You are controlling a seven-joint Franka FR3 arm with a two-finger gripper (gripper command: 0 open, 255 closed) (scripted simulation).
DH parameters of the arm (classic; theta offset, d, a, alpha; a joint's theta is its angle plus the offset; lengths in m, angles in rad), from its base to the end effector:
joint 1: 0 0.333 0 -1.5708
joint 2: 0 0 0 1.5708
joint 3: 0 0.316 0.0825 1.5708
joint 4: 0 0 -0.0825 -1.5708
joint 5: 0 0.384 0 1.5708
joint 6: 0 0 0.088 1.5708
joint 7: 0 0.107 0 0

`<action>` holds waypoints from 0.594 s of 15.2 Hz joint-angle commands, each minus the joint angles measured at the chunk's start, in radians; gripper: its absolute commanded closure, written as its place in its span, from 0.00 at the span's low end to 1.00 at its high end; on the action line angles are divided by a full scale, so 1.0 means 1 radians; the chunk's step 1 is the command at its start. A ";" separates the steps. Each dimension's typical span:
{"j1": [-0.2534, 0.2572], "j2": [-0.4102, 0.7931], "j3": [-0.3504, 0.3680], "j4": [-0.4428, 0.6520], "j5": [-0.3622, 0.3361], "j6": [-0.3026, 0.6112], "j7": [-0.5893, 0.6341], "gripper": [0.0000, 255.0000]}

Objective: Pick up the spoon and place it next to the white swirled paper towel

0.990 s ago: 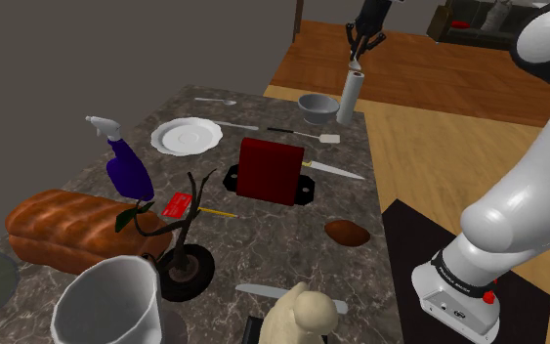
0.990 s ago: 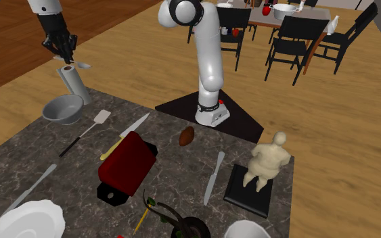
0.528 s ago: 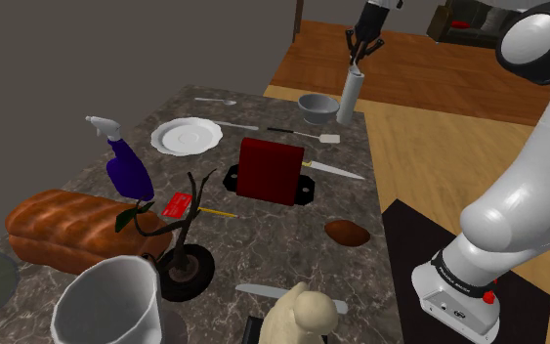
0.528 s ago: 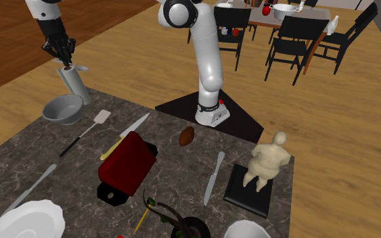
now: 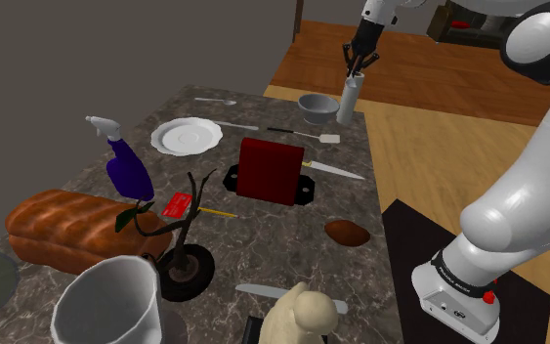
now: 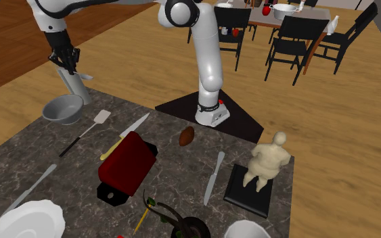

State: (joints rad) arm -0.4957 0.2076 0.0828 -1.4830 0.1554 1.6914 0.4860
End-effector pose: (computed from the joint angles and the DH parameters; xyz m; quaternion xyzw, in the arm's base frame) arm 0.5765 -0.2418 0.5561 -0.8929 0.4420 0.0024 0.0855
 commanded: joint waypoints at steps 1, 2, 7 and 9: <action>0.001 -0.003 0.000 -0.030 0.001 0.027 -0.003 1.00; 0.001 -0.004 0.001 -0.045 0.001 0.041 -0.005 1.00; 0.002 -0.006 0.001 -0.114 0.003 0.107 -0.015 1.00; 0.002 -0.005 0.001 -0.139 0.004 0.134 -0.019 1.00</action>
State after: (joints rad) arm -0.4937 0.2008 0.0840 -1.6081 0.1591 1.8126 0.4691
